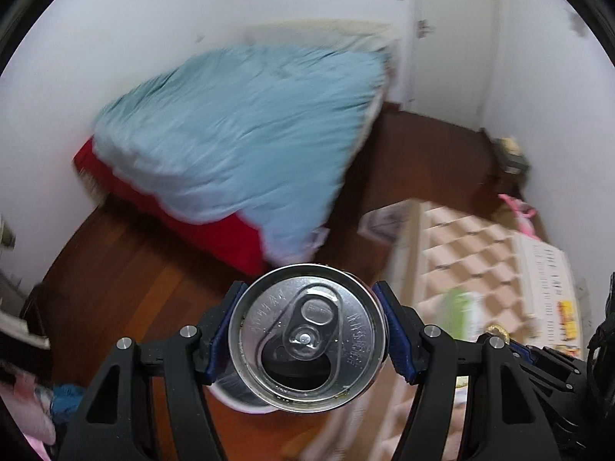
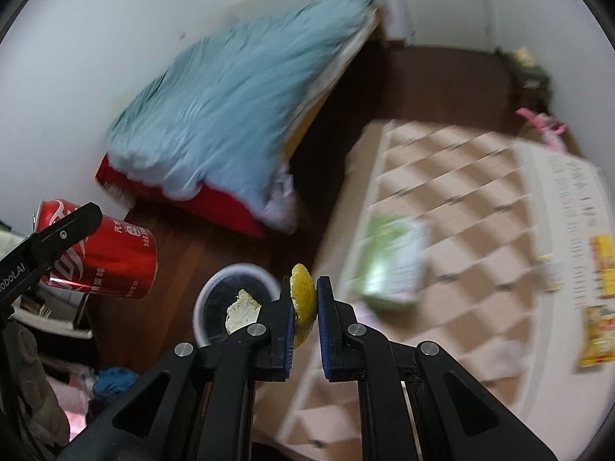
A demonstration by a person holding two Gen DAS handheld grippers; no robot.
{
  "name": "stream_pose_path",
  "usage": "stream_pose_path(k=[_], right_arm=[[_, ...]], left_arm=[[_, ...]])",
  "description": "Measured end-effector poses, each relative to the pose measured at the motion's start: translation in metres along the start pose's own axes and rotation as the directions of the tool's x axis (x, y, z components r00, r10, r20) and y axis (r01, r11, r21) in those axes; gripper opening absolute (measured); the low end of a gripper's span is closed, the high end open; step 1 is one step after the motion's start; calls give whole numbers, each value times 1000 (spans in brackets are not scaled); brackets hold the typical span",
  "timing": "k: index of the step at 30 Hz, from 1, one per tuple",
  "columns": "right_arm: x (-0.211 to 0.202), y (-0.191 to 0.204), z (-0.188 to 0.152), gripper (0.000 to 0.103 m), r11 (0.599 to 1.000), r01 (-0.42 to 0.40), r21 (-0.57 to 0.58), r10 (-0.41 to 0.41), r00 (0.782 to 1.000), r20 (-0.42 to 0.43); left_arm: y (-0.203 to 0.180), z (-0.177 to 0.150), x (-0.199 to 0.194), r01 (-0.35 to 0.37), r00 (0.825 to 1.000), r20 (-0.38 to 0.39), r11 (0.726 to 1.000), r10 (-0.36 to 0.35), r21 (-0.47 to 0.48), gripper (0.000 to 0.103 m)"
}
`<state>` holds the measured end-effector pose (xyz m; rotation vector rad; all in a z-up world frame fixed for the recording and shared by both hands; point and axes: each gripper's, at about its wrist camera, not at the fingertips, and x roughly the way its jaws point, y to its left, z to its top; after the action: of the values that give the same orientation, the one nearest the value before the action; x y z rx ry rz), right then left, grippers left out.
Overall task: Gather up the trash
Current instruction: 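Carry the peel and can over the wastebasket and open both tools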
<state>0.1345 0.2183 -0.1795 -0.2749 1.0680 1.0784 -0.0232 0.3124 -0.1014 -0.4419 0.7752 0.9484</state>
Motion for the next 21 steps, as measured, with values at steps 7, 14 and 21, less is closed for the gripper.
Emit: stream_pose_path(k=[7,14,21], right_arm=[[135,71,-28,11,999,-25,-37,17,980,-201],[251,99,-48,11,1000,-3,-24,-6,933,-361],[299,109,-58,30,999,-24,-48,1,902,-431]], left_arm=[[104,-45,103,-59,974,-225,989,27,-138,63],[147,-77,201,-45,915,-399,972,-52,-230,64],[173,-93,240,-32,880,-460,953,-115,-301,101]])
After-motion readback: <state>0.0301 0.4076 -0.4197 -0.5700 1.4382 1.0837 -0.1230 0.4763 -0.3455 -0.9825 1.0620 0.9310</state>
